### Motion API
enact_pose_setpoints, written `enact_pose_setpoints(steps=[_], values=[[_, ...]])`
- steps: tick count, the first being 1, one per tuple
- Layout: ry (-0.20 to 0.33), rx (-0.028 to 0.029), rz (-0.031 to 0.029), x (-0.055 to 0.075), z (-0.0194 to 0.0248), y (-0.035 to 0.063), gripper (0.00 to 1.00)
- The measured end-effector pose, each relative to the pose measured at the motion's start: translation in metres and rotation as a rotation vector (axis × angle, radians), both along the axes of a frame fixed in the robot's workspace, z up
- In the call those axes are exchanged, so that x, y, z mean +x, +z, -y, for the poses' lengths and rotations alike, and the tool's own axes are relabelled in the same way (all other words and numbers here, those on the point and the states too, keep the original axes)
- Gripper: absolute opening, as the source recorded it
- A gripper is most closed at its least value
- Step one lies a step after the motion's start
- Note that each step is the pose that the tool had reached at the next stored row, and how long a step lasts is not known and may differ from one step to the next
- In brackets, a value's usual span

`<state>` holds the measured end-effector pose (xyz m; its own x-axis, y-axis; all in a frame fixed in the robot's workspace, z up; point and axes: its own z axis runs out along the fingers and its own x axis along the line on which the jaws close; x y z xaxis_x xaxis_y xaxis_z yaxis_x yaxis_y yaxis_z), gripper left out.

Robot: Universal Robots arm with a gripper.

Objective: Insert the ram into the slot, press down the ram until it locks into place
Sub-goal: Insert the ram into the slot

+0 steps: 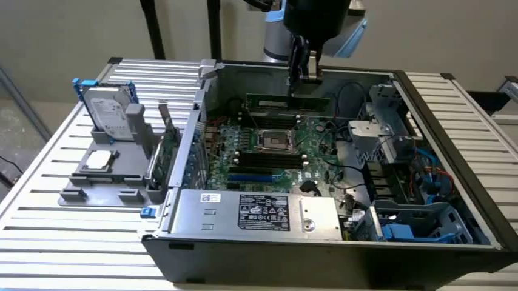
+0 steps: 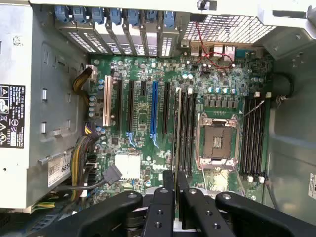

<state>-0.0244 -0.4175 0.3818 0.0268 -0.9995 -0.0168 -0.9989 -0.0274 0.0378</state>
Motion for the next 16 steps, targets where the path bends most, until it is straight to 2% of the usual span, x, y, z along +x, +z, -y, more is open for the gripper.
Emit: enact_pose_setpoints(steps=[16], values=[[0.000, 0.0000, 0.0002, -0.0002, 0.0000, -0.0001, 0.14]])
